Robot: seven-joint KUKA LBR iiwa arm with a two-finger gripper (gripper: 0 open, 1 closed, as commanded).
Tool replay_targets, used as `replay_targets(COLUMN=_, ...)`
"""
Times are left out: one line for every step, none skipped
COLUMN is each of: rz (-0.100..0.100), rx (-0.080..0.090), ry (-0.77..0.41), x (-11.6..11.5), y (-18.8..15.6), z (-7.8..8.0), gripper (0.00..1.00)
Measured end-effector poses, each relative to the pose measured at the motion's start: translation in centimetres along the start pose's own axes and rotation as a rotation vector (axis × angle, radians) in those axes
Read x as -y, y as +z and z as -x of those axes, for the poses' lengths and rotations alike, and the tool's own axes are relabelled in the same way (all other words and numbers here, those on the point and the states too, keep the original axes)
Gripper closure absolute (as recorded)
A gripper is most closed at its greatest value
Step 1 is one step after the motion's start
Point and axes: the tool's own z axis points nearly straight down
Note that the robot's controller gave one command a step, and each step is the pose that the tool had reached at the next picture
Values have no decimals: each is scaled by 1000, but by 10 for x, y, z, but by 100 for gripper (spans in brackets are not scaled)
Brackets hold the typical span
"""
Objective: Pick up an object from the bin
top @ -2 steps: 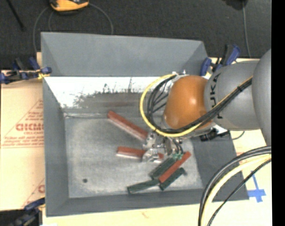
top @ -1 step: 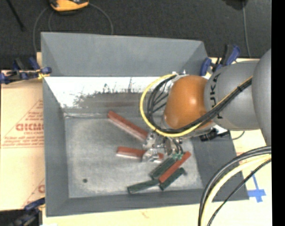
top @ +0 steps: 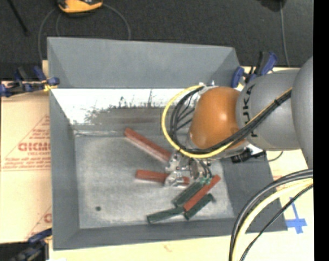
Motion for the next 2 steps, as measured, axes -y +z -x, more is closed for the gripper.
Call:
replay_targets(rz=-6, rx=0, ry=0, x=2, y=-9, z=-2, gripper=100)
replay_targets(rz=-9, rx=-2, ry=1, x=3, y=-28, z=-2, gripper=100)
